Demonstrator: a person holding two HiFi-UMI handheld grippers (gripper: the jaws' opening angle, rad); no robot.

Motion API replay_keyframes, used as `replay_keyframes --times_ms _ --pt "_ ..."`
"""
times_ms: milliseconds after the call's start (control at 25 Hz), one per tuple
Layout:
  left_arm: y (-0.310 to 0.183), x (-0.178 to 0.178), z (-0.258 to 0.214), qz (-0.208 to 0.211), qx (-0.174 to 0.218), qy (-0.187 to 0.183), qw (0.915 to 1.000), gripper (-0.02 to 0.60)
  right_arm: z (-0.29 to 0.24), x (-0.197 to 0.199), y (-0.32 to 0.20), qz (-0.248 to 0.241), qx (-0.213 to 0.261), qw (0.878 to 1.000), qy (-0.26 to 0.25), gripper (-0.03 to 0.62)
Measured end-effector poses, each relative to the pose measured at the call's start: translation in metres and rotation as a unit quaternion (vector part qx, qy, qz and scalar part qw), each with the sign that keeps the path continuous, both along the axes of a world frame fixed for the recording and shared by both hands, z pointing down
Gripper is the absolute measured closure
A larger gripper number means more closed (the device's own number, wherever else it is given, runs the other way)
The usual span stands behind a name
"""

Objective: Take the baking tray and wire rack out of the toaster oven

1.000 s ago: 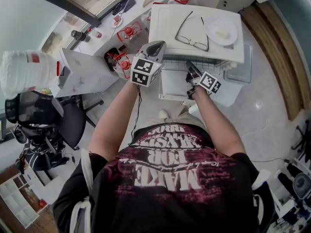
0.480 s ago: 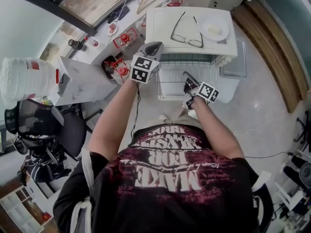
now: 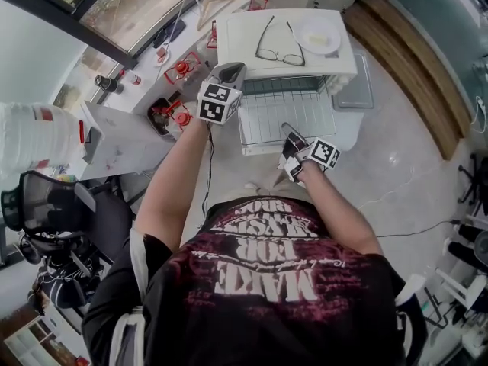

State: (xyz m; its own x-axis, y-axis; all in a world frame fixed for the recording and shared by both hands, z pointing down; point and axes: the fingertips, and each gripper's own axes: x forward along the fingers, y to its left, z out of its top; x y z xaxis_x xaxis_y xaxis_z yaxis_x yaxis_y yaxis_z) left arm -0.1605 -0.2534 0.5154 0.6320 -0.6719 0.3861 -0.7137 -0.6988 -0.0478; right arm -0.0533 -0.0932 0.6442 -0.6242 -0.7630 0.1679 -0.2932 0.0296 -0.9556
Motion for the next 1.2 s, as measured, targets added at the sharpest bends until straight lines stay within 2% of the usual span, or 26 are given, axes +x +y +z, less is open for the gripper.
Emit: replay_keyframes --times_ms 120,240,400,800,920,1040,1200 --pt "0.002 0.001 0.001 0.008 0.006 -0.001 0.9999 0.577 -0.001 0.005 0.019 0.014 -0.009 1.000 0.001 0.589" --pt "0.004 0.001 0.002 0.019 0.013 -0.008 0.9997 0.577 -0.007 0.008 0.036 0.034 -0.012 0.999 -0.020 0.588" --pt "0.005 0.001 0.001 0.030 0.006 -0.006 0.9995 0.577 -0.003 0.019 0.060 0.048 -0.025 0.999 -0.006 0.588" --pt "-0.001 0.000 0.004 0.013 0.002 0.000 0.9999 0.577 0.001 0.052 0.078 0.056 -0.029 0.998 -0.011 0.588" --pt "-0.002 -0.007 0.008 0.001 0.000 -0.007 1.0000 0.577 0.003 0.057 0.077 0.042 -0.026 0.998 -0.025 0.588" --pt "0.003 -0.001 0.003 -0.017 0.011 -0.018 0.9996 0.577 -0.001 0.084 0.084 0.019 -0.035 0.999 -0.013 0.588" --pt "0.017 0.007 -0.009 -0.083 0.017 0.011 0.9964 0.575 -0.012 0.122 0.088 -0.006 -0.028 1.000 -0.007 0.588"
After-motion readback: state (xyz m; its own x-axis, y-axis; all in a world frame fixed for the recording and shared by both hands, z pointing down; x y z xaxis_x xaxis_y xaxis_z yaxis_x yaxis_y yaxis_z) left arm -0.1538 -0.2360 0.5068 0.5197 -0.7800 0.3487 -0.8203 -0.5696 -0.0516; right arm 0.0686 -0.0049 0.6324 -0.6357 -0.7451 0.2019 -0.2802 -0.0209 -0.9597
